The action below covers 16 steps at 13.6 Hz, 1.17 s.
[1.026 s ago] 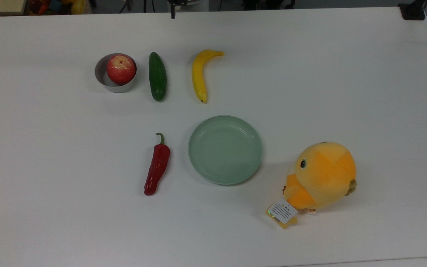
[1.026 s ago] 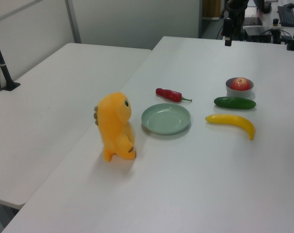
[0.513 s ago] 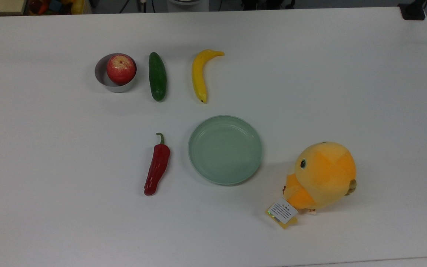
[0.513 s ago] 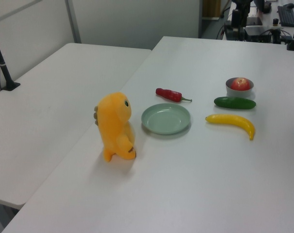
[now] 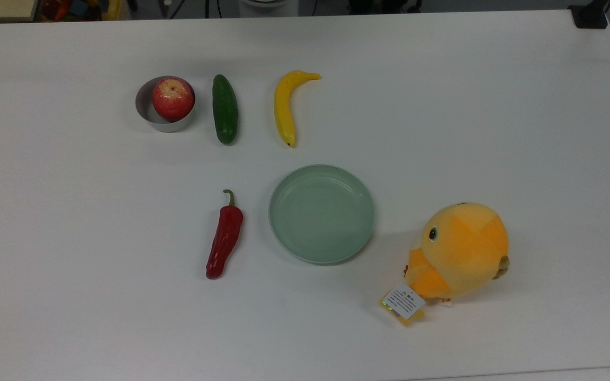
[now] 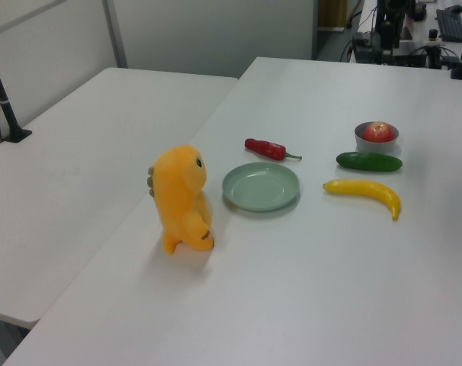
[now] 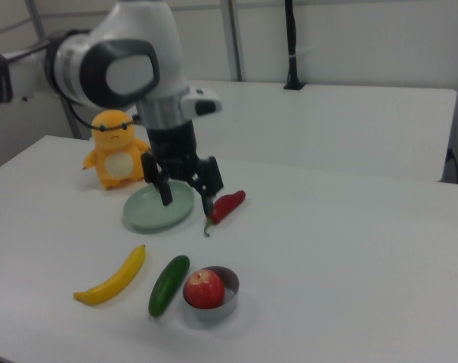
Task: Red apple placed in the center of the desktop
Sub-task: 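Move the open gripper over the red apple in the grey bowl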
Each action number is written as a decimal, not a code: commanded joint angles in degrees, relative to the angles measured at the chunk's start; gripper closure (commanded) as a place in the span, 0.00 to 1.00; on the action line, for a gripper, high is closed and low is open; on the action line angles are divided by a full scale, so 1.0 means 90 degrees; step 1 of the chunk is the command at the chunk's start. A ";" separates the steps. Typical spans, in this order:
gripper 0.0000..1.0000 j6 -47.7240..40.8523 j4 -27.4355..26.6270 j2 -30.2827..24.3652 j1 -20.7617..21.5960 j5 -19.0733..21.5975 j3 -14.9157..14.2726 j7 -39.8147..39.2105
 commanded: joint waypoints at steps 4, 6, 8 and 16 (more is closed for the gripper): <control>0.00 0.1217 -0.1158 -0.0081 -0.0071 0.0022 0.0004 -0.0195; 0.00 0.1248 -0.1198 -0.0052 -0.0071 0.0012 0.0004 -0.0195; 0.00 0.1248 -0.1198 -0.0032 -0.0071 0.0012 0.0004 -0.0195; 0.00 0.1734 -0.1441 0.0269 -0.0022 0.0012 0.0004 -0.0195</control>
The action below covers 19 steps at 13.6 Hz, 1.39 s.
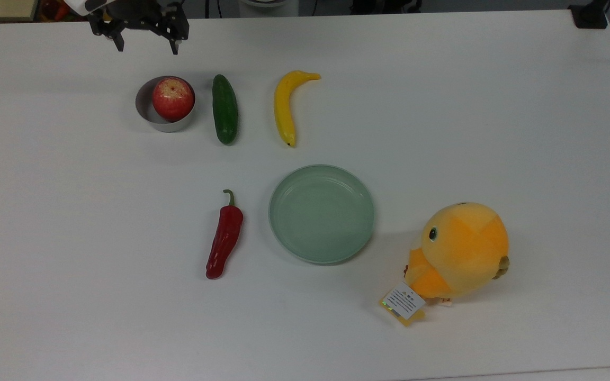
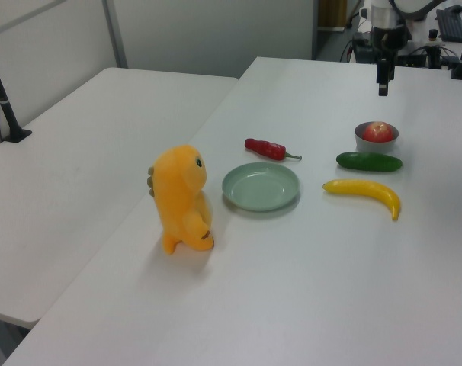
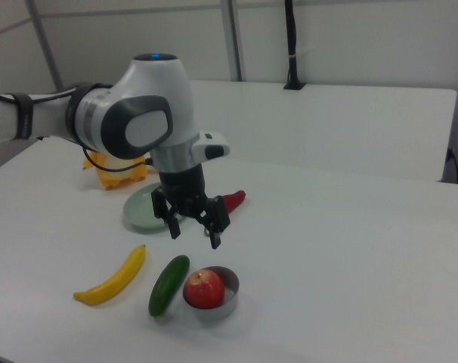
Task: Red apple placed in the center of the desktop
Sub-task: 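Move the open gripper over the red apple in the grey bowl, then lower the gripper and close it around the red apple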
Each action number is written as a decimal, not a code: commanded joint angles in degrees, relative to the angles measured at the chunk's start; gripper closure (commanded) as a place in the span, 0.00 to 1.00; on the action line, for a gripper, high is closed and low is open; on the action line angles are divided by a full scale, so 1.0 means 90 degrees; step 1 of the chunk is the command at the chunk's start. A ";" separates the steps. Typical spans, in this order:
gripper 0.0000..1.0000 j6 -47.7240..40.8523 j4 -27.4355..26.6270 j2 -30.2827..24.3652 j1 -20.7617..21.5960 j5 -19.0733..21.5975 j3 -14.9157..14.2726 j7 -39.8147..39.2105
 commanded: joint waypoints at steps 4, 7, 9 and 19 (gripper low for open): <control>0.00 0.1301 -0.0884 0.0235 0.0052 0.0014 -0.0009 -0.0116; 0.00 0.1635 -0.1080 0.0401 0.0071 0.0014 0.0001 -0.0116; 0.00 0.1655 -0.1080 0.0499 0.0081 0.0014 0.0001 -0.0116; 0.23 0.1948 -0.1109 0.0763 0.0071 -0.0006 0.0001 -0.0116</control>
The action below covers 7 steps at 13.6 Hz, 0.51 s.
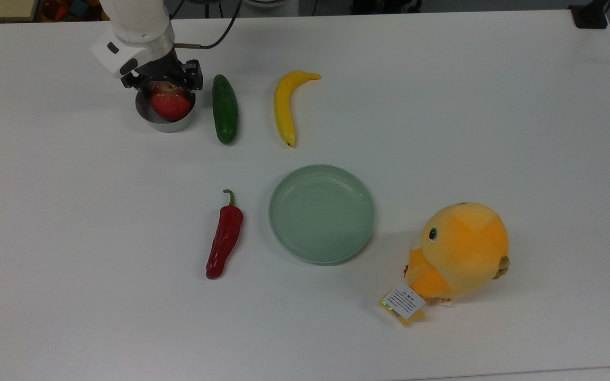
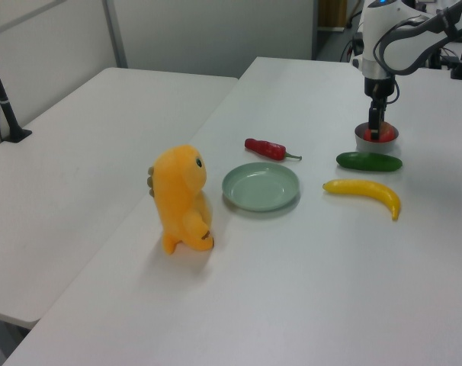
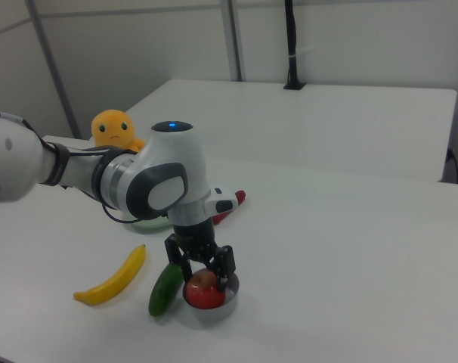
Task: Red apple placed in the center of the desktop
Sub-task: 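Lower the gripper and close it around the red apple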
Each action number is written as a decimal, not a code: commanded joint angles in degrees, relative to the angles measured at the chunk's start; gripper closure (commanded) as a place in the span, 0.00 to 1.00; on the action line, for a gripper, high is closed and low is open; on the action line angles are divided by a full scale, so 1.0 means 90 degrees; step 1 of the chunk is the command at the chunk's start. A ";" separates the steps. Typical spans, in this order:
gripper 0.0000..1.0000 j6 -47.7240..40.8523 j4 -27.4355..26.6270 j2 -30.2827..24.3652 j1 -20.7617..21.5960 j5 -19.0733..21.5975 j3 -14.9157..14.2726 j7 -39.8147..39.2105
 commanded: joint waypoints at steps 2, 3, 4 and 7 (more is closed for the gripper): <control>0.33 0.0079 -0.0119 -0.0141 0.0050 -0.0005 -0.0021 -0.0065; 0.37 -0.0008 -0.0100 -0.0180 0.0049 -0.0005 -0.0021 -0.0055; 0.37 -0.0115 -0.0071 -0.0200 0.0049 0.0005 -0.0021 -0.0055; 0.37 -0.0466 0.0075 -0.0366 0.0040 -0.0005 -0.0031 -0.0065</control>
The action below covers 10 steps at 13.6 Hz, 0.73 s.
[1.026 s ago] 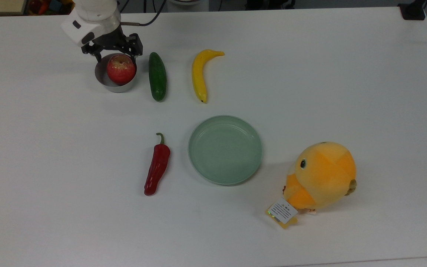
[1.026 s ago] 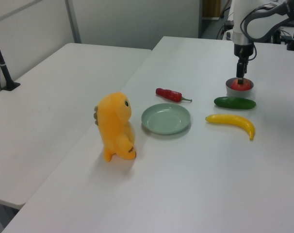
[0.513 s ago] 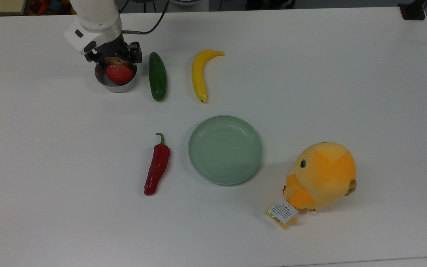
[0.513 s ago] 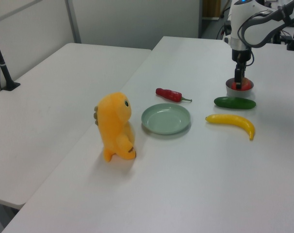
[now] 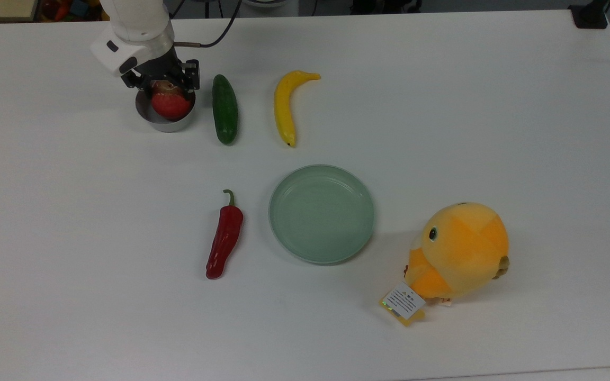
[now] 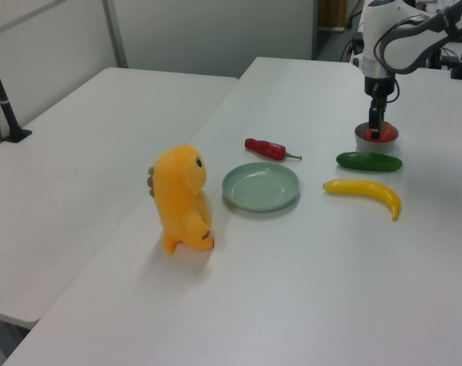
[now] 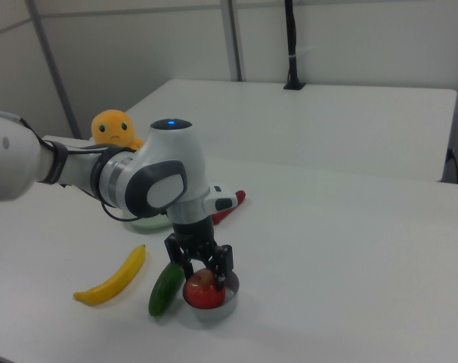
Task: Red apple placed in the center of the desktop
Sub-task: 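Lower the gripper and close it around the red apple, then lift the red apple up out of the grey bowl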
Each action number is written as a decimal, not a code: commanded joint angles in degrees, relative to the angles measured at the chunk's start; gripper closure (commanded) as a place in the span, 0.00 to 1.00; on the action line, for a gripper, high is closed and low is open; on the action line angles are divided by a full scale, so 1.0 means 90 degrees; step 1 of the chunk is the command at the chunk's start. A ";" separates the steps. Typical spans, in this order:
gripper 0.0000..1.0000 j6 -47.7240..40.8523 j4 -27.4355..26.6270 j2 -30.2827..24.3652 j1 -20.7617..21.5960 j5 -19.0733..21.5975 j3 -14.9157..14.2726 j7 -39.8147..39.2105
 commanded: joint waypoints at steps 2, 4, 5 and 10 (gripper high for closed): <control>0.37 -0.0795 0.0294 -0.0461 0.0030 -0.0005 -0.0032 -0.0064; 0.38 -0.1370 0.0741 -0.0550 0.0039 -0.0005 -0.0032 -0.0054; 0.38 -0.1605 0.0937 -0.0560 0.0040 -0.0005 -0.0022 -0.0054; 0.40 -0.2827 0.2099 -0.0570 0.0059 -0.0024 -0.0003 -0.0044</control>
